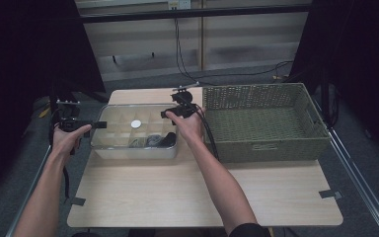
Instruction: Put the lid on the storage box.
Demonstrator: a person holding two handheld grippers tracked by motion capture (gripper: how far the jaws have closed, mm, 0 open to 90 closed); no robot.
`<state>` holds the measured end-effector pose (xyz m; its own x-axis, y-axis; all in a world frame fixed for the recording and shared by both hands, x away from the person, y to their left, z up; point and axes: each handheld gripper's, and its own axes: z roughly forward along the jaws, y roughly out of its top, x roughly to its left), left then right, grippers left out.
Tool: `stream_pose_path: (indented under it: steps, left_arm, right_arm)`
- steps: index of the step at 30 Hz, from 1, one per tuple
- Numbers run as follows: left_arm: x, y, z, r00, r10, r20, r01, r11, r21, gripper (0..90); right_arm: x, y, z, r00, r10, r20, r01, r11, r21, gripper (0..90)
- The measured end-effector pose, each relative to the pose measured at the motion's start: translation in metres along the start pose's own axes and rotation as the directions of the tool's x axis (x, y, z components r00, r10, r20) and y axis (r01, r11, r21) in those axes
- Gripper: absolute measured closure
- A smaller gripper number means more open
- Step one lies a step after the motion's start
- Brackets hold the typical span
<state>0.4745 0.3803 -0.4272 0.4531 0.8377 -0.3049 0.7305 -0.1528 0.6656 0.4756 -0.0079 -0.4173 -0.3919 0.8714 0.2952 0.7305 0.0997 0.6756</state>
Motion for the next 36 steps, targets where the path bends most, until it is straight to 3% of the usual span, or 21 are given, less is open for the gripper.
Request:
stream_pose_path:
  steps: [2, 5, 11, 14, 18, 27, 34, 36]
  left_arm:
    - [-0.004, -0.002, -0.003, 0.9999, 0.011, 0.001, -0.011, 0.9999, -0.007, 12.6]
    - [-0.008, -0.005, -0.006, 0.9999, 0.016, 0.004, -0.016, 0.9995, -0.027, 11.0]
    - [-0.014, -0.011, -0.017, 0.9990, 0.044, -0.011, -0.044, 0.9981, -0.043, 11.2]
    - [-0.018, -0.015, -0.025, 0.9969, 0.076, -0.018, -0.077, 0.9963, -0.040, 11.5]
    - [-0.022, -0.021, -0.035, 0.9961, 0.085, -0.023, -0.086, 0.9948, -0.054, 10.0]
    - [-0.029, -0.038, -0.045, 0.9968, 0.073, -0.033, -0.076, 0.9927, -0.094, 8.5]
    - [-0.046, -0.045, -0.047, 0.9911, 0.131, -0.022, -0.133, 0.9872, -0.088, 8.2]
    - [-0.049, -0.047, -0.049, 0.9916, 0.127, -0.025, -0.129, 0.9862, -0.104, 8.8]
  right_arm:
    - [0.001, 0.000, -0.003, 0.9996, 0.010, -0.025, -0.011, 1.000, -0.019, 20.8]
    - [0.004, 0.000, -0.006, 0.9984, -0.014, -0.055, 0.013, 1.000, -0.027, 20.3]
    - [0.009, -0.007, -0.012, 0.9954, -0.037, -0.088, 0.033, 0.999, -0.041, 21.8]
    - [0.010, -0.009, -0.016, 0.9943, -0.043, -0.098, 0.039, 0.998, -0.044, 21.0]
    - [0.010, -0.011, -0.024, 0.9915, -0.041, -0.124, 0.034, 0.998, -0.052, 20.6]
    - [0.009, -0.016, -0.044, 0.9866, -0.088, -0.137, 0.078, 0.994, -0.077, 20.8]
    - [0.004, -0.020, -0.059, 0.9822, -0.112, -0.151, 0.097, 0.990, -0.099, 20.7]
    - [0.003, -0.022, -0.063, 0.9793, -0.125, -0.159, 0.109, 0.988, -0.107, 20.7]
